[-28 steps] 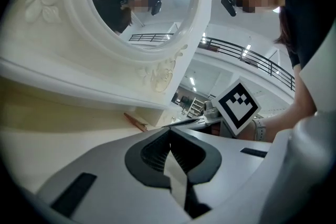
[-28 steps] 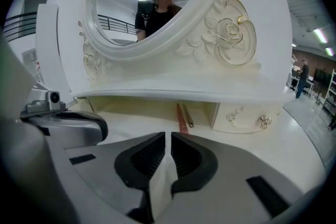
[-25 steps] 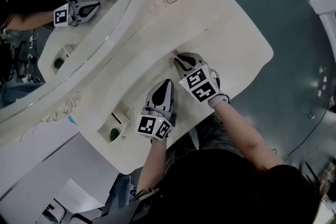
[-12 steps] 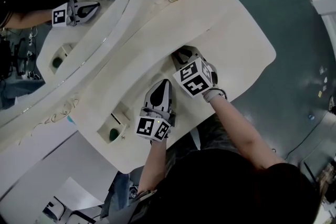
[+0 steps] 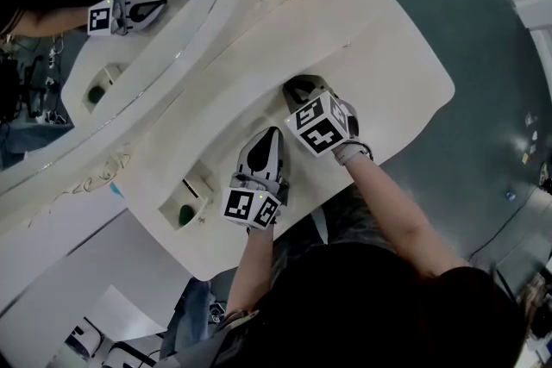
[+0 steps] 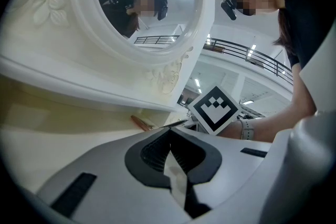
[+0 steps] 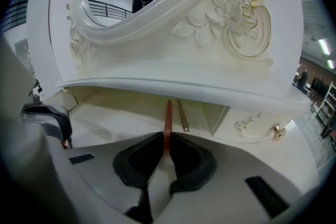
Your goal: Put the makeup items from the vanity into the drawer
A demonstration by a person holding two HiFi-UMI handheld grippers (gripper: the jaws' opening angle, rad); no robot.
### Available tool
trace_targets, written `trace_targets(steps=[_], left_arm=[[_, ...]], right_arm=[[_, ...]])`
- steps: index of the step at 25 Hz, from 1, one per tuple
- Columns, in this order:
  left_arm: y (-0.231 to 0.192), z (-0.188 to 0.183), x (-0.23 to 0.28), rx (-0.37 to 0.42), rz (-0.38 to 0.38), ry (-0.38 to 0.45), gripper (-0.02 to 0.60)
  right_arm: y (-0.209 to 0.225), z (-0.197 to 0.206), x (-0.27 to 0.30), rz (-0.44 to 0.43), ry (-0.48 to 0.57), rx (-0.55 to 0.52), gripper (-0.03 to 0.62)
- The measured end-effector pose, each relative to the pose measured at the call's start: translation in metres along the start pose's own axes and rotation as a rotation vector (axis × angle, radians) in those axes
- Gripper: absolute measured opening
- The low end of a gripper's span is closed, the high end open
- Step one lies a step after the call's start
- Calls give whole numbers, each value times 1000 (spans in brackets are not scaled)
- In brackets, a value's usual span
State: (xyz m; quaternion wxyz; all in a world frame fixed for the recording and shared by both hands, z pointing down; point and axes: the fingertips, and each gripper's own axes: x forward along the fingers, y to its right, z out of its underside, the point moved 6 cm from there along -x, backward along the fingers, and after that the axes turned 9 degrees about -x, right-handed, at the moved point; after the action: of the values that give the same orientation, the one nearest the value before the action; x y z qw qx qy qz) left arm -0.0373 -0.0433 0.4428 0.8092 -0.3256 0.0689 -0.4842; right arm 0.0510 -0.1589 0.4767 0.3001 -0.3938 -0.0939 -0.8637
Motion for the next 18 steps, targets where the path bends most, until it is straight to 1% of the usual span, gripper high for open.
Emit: trace_targets(steps=[8, 18], left_arm=[[-3, 3, -16, -4, -20, 15, 14], [2, 9, -33, -7, -31, 26, 14]], right_arm=[[-27, 10, -13, -66, 3, -25, 46], [-53, 24, -31, -103, 13, -58, 38]])
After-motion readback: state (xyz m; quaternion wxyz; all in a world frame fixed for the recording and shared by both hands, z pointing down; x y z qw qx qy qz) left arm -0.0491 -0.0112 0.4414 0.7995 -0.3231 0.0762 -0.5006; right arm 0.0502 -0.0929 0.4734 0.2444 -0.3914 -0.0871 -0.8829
